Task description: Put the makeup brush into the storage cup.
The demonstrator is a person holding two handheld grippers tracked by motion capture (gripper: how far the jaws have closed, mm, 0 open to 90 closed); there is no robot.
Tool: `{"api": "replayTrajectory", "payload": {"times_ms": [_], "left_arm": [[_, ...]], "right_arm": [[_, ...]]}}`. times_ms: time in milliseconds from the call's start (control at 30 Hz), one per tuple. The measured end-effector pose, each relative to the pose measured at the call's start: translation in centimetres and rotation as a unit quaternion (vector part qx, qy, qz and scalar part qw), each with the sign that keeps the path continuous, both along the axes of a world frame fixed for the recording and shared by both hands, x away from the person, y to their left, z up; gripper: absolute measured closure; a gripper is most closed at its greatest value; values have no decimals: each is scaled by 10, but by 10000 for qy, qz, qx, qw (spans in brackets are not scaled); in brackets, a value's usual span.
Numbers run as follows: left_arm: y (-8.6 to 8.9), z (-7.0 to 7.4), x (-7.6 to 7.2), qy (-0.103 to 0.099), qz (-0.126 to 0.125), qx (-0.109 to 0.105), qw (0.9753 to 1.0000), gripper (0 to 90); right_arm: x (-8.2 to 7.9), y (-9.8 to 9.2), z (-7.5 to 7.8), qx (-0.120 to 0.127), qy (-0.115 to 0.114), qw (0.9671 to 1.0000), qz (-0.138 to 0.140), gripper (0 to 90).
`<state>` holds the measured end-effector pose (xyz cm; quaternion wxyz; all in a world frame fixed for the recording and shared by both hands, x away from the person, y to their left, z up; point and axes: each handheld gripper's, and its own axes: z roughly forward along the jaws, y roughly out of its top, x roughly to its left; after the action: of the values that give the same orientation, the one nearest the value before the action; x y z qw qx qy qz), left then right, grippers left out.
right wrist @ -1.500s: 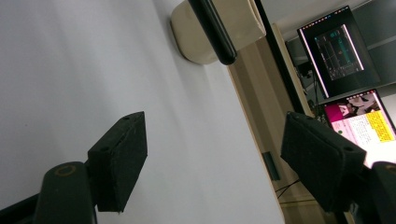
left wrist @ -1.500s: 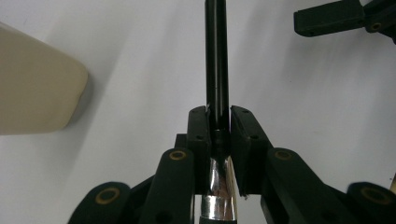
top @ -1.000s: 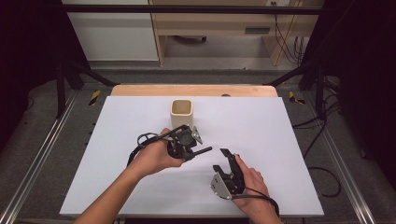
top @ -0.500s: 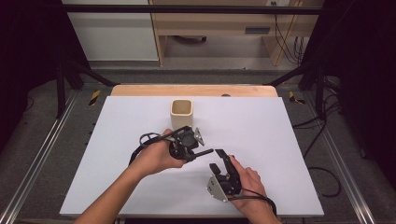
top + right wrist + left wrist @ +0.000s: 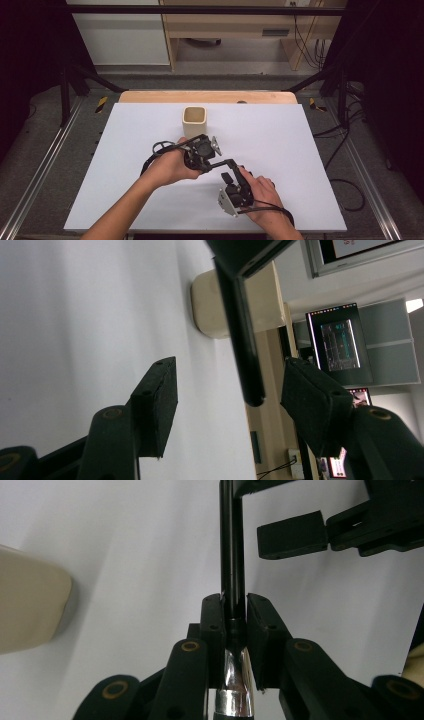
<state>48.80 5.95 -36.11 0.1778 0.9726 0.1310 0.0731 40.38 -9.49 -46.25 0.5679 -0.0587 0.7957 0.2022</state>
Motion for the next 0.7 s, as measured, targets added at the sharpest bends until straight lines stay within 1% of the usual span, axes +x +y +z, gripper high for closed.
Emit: {"api": "replayTrajectory", "payload": {"times_ms": [33, 67, 100, 200, 233, 267, 300, 333, 367, 433, 500, 533, 567, 600, 667, 700], "left_arm": [[0, 1, 0, 27, 7, -33, 10000, 778], [1, 2, 0, 27, 1, -30, 10000, 778], [1, 2, 0, 23, -6, -6, 10000, 778], [2, 1, 0, 51, -26, 57, 10000, 778], [3, 0, 0, 57, -33, 83, 9999, 778], [3, 0, 0, 64, -49, 98, 9999, 777], [2, -1, -1, 81, -93, 107, 9999, 777], [2, -2, -1, 91, -114, 118, 9998, 777], [2, -4, -3, 101, -119, 140, 9998, 778], [1, -6, -4, 87, -172, 227, 9996, 778], [0, -7, -5, 84, -205, 225, 9995, 778], [0, -8, -5, 88, -191, 196, 9996, 777], [0, -8, -5, 93, -192, 196, 9996, 778], [-1, -8, -5, 96, -194, 190, 9996, 778], [0, -8, -4, 105, -195, 185, 9996, 778], [0, -8, -4, 112, -188, 175, 9996, 777]], "right_arm": [[3, 2, -4, 0, -2, 10000, -7, 398], [3, 2, -4, 0, -2, 10000, -7, 398], [5, 3, -5, -113, -22, 9999, 46, 398], [5, 4, -4, -84, -72, 9999, 58, 399], [4, 5, -5, -39, -35, 10000, 10, 400], [4, 6, -3, 68, -76, 9999, 44, 402], [3, 7, -3, 157, 4, 9999, 32, 407], [1, 9, -4, 242, 32, 9997, 39, 414], [0, 10, -3, 146, -45, 9999, 58, 420], [-1, 13, -3, 73, -52, 9998, 196, 452], [-3, 15, -3, -70, -93, 9997, 227, 483], [-4, 16, -4, -16, -54, 9997, 217, 493], [-4, 15, -4, -16, -46, 9997, 220, 519], [-4, 15, -4, -16, -46, 9997, 220, 519], [-3, 14, -3, -71, -65, 9996, 247, 539], [-2, 13, -2, -179, -159, 9993, 297, 553]]}}
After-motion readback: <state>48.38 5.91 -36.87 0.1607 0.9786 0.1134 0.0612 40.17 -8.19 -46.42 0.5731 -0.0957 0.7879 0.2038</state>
